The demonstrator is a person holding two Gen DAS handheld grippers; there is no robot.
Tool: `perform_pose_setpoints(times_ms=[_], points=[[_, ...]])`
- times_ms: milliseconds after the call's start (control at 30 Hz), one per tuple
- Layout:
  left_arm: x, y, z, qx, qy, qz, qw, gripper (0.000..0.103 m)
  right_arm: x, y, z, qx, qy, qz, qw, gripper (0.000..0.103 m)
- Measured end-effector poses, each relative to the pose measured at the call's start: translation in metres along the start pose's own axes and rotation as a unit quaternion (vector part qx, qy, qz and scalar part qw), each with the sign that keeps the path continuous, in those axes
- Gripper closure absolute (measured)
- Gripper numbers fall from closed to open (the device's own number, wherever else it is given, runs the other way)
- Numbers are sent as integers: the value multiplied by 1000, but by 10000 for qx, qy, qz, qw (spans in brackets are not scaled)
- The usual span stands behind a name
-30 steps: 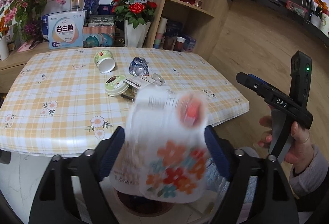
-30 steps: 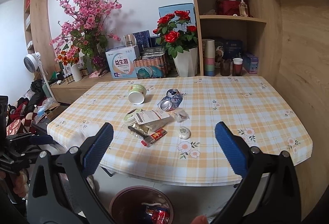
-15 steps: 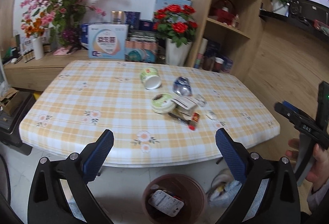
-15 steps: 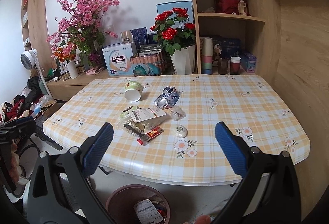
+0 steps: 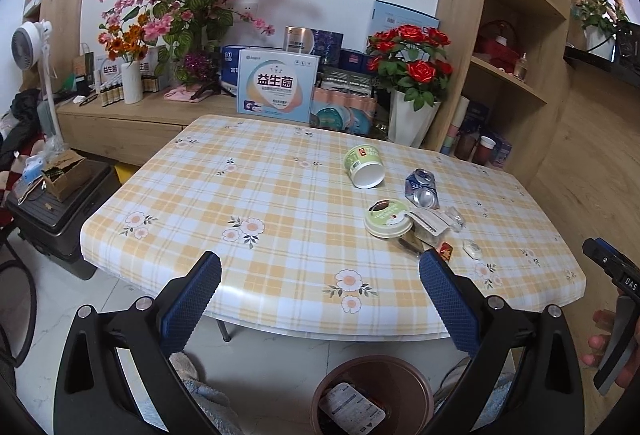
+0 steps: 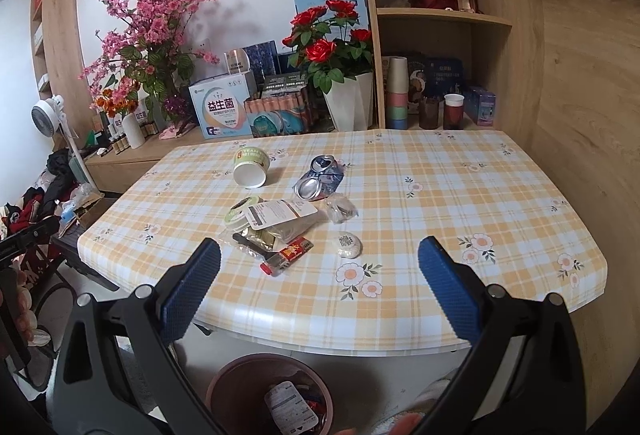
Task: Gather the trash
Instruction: 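Reach the right tool to the white rainbow-striped card and grasp it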
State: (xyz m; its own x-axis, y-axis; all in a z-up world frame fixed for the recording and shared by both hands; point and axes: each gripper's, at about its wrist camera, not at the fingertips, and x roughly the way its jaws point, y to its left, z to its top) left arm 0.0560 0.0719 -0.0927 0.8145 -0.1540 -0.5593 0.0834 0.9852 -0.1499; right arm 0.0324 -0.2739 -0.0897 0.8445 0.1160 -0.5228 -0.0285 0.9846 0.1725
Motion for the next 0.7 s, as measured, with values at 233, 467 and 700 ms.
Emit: perform_pose_setpoints(times_ms=[233, 467, 700], points=[[14, 7, -5, -86, 65, 42, 9999, 6, 25, 4, -6, -171, 312, 75, 9993, 6], [30, 13, -6, -110, 85, 64, 9999, 6, 59, 17, -7, -594, 626, 41, 9963, 6], [54, 19, -4, -115, 141, 134, 9997, 6, 112, 33, 0, -1234, 747, 16, 9895, 6]])
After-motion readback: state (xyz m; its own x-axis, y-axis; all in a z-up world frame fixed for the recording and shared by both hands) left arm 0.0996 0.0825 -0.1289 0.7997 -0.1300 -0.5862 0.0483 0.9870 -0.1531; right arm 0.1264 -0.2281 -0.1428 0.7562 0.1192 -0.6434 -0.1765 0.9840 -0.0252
